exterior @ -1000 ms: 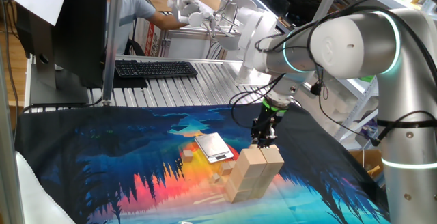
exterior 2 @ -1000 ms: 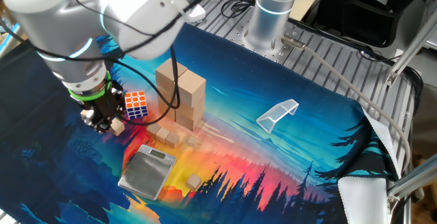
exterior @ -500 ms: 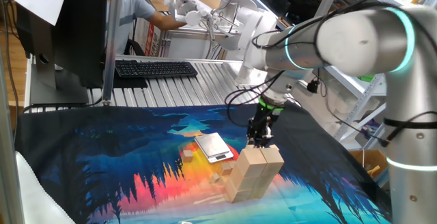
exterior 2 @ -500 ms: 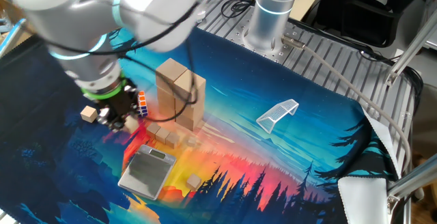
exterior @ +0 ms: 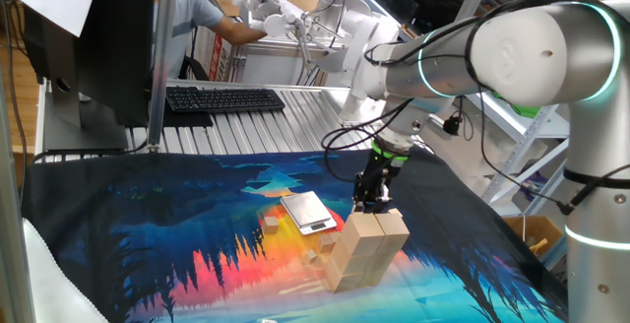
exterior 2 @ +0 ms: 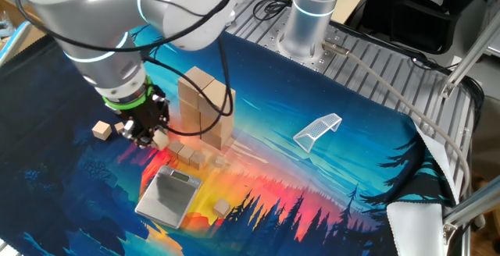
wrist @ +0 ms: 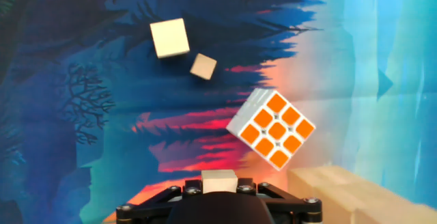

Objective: Stack the blocks into a pyramid shape

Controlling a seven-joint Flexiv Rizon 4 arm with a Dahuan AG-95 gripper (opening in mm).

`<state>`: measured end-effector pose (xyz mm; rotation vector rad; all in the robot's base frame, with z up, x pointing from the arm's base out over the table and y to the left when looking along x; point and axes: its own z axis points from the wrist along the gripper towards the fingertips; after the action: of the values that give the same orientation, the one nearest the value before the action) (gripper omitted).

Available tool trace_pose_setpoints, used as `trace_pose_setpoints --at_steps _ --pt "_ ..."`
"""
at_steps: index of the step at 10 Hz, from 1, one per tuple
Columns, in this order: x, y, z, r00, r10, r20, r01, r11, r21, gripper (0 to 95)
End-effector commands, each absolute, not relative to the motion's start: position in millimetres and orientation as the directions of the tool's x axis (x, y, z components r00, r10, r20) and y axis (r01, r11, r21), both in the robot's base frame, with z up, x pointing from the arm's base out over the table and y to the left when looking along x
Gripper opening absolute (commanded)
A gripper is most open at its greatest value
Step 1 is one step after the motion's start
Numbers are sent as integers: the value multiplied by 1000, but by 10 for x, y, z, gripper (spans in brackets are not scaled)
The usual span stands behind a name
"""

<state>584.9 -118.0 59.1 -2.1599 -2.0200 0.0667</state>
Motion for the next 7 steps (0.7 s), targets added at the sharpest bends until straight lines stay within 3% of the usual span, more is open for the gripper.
trace_pose_setpoints --at_steps 1,7 --pt "5785 -1088 625 81 992 92 985 -66 -160 0" --pt "5695 -987 622 92 991 98 984 -76 -159 0"
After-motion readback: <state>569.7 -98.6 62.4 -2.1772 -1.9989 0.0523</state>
